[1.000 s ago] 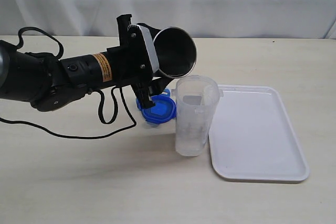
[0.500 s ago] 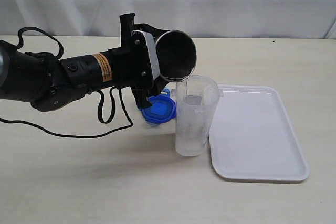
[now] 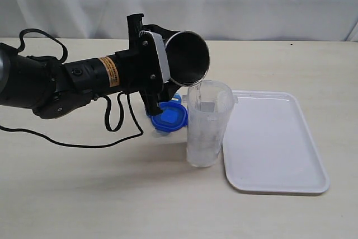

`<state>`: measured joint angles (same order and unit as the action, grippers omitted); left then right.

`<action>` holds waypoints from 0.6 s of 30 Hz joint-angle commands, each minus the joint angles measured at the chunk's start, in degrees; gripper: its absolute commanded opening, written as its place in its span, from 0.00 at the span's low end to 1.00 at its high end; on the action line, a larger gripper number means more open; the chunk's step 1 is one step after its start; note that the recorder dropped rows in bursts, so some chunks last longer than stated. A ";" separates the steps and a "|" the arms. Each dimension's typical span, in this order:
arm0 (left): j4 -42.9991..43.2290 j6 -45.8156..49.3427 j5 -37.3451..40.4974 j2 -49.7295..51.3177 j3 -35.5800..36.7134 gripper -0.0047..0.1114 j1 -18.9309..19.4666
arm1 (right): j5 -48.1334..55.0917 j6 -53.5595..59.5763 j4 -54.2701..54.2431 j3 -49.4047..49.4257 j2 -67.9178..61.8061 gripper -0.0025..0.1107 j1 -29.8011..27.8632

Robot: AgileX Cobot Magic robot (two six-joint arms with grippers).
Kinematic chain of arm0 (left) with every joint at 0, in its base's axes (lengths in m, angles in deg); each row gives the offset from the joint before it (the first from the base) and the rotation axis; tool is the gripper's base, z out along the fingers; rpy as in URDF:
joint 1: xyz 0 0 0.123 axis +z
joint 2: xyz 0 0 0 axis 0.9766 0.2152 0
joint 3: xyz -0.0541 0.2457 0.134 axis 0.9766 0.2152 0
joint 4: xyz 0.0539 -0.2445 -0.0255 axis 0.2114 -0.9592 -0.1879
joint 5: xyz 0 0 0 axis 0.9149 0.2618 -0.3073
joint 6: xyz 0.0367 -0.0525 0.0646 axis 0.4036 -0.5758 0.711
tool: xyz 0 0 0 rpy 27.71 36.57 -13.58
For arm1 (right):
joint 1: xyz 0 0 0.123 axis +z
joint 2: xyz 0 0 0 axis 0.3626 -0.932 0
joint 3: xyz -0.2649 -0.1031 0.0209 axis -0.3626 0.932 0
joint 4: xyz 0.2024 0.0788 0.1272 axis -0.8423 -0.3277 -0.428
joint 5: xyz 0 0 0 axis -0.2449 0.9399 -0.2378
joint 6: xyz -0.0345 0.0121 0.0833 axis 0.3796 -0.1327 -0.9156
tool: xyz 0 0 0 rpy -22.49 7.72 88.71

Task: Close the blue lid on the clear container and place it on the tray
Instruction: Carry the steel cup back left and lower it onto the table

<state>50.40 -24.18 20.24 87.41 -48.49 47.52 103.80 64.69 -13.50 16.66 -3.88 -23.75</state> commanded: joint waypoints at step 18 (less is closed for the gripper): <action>-20.25 -39.59 -9.61 3.92 -1.18 0.04 11.92 | -0.23 -0.08 -0.02 0.10 0.30 0.06 -0.05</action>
<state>28.31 -60.12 18.13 90.33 -48.62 56.28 103.80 64.69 -13.50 16.66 -3.88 -23.75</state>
